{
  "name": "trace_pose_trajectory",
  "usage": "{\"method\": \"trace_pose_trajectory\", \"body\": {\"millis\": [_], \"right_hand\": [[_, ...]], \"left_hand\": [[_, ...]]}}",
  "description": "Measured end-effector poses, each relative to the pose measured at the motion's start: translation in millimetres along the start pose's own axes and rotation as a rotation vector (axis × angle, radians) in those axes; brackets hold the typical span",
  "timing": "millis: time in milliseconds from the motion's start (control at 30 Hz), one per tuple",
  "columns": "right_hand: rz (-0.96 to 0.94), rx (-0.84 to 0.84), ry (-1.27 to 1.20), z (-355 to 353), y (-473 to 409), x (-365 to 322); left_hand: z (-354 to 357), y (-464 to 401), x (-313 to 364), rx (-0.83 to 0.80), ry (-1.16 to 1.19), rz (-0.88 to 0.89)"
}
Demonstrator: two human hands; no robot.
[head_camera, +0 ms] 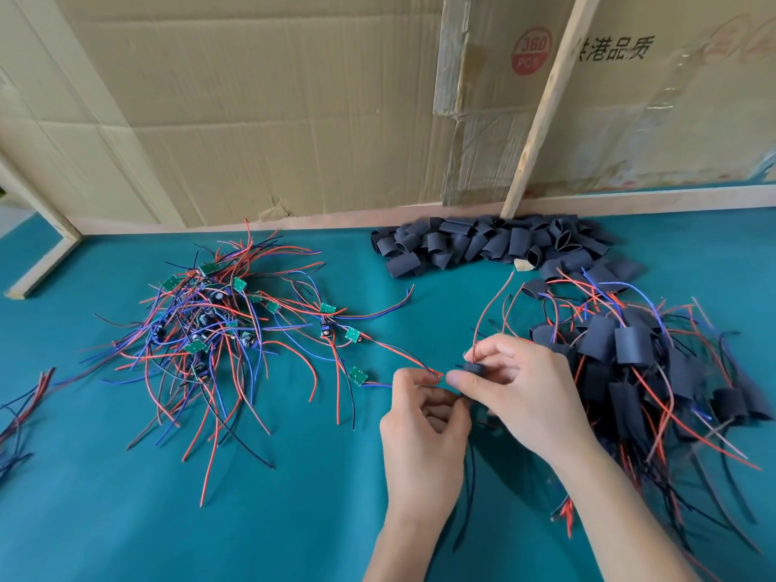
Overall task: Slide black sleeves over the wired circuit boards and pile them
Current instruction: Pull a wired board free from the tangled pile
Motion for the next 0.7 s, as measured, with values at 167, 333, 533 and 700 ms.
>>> {"method": "trace_pose_trajectory", "body": {"millis": [167,333,533,700], "right_hand": [[0.168,0.073,-0.224,4.9,4.4,14.6],[0.218,0.072,-0.295,9.4,7.1,17.0],[0.254,-0.169,-0.444,24.5,7.6,14.1],[0.232,-0.230,-0.391,23.9,8.9,11.2]], "left_hand": [[-7.5,0.2,-1.3,0.042,0.074,0.001],[-5.7,1.2,6.5,0.024,0.024,0.064],[-6.3,1.2,5.3,0.011,0.007,0.068],[-6.0,-1.7,-2.1,-0.018,0.077,0.017]]}}
Point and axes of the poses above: each hand's wrist, its own y-axis away from the middle knuckle, its own z-axis out of the palm, x = y × z, the point moved 10 cm from there along -y, towards the middle knuckle, and after that the axes turned 14 degrees about -y, right-handed, at the moved point
